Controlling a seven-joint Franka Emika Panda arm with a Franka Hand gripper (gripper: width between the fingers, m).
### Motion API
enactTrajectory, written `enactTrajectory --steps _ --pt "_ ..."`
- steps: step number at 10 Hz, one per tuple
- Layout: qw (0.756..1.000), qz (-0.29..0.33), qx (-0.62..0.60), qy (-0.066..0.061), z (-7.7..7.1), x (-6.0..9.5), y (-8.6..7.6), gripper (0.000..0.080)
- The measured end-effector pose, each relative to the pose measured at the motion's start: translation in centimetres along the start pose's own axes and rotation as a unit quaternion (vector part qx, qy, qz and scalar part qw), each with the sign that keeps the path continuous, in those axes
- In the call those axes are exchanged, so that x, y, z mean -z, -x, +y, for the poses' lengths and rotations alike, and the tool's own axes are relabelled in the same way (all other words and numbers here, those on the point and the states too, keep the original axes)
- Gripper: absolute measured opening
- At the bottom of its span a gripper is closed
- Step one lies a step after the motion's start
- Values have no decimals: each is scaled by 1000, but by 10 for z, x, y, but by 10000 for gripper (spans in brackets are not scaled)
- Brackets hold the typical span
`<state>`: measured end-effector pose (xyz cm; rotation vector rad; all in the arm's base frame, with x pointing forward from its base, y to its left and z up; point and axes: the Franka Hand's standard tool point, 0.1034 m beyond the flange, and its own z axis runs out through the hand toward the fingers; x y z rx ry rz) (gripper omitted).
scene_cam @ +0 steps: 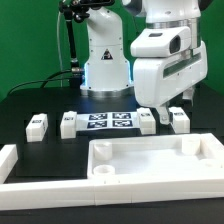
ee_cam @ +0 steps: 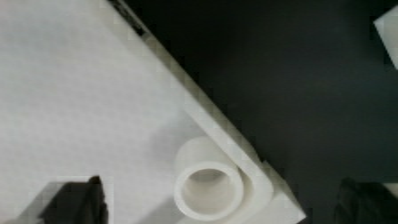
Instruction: Assemble desk
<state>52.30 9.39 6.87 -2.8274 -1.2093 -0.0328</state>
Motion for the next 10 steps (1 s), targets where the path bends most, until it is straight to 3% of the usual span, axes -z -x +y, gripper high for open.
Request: enactTrajectory --steps 1,4,8,10 --pt "999 0 -32 -1 -1 0 0 649" --pt "966 -13 -259 -6 -28 -3 -15 649" --pt "931 3 -365 -17 -32 -6 -17 649" --pt "911 -15 -411 -30 -37 -9 -12 649"
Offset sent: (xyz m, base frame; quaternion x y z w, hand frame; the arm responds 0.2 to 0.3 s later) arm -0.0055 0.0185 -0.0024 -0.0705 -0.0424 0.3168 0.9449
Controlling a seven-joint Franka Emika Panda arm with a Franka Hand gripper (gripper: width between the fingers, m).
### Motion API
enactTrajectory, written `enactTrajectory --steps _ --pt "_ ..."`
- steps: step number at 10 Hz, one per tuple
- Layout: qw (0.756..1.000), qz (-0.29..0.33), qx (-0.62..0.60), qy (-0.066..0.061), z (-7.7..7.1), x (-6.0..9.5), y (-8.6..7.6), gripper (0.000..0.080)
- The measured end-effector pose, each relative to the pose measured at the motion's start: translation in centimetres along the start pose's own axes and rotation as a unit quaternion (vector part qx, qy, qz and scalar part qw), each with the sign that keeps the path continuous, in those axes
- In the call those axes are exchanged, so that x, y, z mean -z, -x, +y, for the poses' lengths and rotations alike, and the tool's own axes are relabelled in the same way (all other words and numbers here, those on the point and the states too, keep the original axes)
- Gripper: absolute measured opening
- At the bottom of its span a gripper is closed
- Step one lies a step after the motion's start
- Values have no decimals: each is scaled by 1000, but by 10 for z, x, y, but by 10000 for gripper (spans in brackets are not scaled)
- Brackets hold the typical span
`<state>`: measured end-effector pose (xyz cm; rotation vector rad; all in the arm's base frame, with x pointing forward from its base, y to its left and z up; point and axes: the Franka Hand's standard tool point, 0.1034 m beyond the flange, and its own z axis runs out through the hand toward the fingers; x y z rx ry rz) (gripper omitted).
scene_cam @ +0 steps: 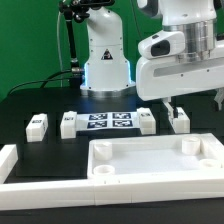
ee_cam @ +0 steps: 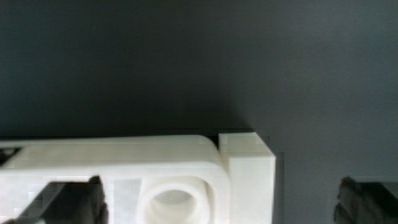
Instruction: Assemble desk
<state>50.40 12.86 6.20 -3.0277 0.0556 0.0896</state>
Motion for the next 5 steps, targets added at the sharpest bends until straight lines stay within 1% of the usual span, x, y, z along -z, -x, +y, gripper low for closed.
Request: enactTrajectory --steps 1,3,4,5 --pt "999 -34 3 6 0 -2 10 649" --pt "999 -38 3 6 0 2 6 649" --pt "999 -53 3 8 1 1 10 649" --pt "995 -103 4 13 2 1 16 649"
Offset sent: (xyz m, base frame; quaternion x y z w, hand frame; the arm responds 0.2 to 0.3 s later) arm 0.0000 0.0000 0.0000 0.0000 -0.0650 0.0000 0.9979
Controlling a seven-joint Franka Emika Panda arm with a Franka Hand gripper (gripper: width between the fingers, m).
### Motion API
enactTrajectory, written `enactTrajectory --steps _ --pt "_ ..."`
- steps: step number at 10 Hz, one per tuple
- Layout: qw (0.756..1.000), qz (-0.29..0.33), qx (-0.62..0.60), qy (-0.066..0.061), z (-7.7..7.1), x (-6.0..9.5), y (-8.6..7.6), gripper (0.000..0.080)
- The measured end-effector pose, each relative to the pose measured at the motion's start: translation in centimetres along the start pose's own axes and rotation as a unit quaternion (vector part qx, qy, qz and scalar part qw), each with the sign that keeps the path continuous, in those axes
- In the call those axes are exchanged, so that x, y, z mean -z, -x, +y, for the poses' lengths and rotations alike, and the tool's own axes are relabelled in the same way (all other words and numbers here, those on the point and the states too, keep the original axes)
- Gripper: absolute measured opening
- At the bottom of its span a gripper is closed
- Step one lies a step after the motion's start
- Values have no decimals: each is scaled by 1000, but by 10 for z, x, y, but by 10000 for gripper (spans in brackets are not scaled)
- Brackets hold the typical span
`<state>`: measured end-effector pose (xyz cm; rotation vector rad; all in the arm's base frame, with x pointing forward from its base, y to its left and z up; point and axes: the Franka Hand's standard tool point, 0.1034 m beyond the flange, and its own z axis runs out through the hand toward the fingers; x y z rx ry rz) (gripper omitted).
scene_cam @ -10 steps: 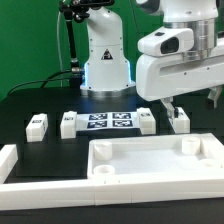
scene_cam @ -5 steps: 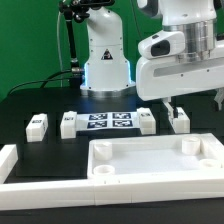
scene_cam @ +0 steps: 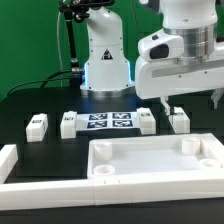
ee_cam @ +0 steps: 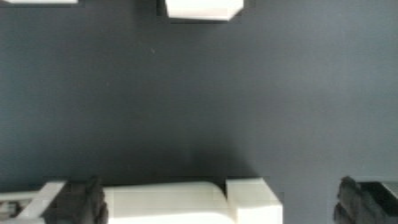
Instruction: Assemble desk
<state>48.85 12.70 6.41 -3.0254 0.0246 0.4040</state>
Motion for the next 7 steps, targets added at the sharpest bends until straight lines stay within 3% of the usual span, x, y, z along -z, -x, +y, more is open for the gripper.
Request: enactTrajectory --steps 2,3,5,7 --pt "998 -64 4 4 3 -4 3 649" --pt "989 -147 3 10 13 -14 16 649" --pt "976 -218 -12 4 8 -24 10 649" --pt "963 -271 0 7 2 -26 17 649"
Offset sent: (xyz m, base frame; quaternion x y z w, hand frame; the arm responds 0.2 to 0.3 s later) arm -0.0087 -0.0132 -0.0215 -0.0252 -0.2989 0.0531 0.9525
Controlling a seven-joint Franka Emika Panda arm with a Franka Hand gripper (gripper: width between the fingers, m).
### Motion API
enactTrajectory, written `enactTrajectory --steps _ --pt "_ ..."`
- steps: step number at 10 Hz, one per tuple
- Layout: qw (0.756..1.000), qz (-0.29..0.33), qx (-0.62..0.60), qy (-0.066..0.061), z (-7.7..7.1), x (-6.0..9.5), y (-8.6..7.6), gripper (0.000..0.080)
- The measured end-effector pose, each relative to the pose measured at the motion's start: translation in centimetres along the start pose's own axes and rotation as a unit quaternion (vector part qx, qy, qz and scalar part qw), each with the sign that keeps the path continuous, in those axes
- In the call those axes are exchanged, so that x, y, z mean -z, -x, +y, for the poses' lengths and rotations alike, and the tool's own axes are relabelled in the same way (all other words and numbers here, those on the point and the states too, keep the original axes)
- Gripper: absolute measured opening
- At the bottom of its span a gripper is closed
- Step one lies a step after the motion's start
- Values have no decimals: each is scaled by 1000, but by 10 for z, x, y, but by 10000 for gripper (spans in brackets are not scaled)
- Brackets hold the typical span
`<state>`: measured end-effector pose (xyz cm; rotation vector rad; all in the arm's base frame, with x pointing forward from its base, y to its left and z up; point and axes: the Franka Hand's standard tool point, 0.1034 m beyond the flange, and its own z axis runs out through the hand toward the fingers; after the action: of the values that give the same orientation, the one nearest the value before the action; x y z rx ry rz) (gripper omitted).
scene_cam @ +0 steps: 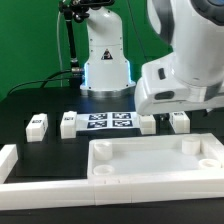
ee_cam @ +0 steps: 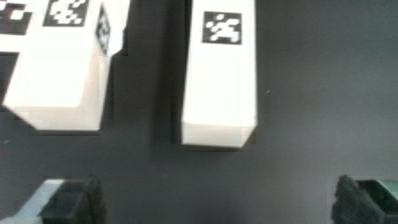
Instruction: Assemble desk
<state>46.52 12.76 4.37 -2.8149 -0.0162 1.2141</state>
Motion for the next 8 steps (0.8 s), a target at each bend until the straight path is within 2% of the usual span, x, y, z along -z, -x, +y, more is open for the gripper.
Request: enactTrajectory --steps 2,3,5,8 --pt "999 -54 1 1 1 -5 0 649" --pt "999 -42 1 -1 0 -5 -6 649" --pt "998 -69 -4 7 0 -27 2 649" --pt "998 -68 2 9 -4 -29 2 649"
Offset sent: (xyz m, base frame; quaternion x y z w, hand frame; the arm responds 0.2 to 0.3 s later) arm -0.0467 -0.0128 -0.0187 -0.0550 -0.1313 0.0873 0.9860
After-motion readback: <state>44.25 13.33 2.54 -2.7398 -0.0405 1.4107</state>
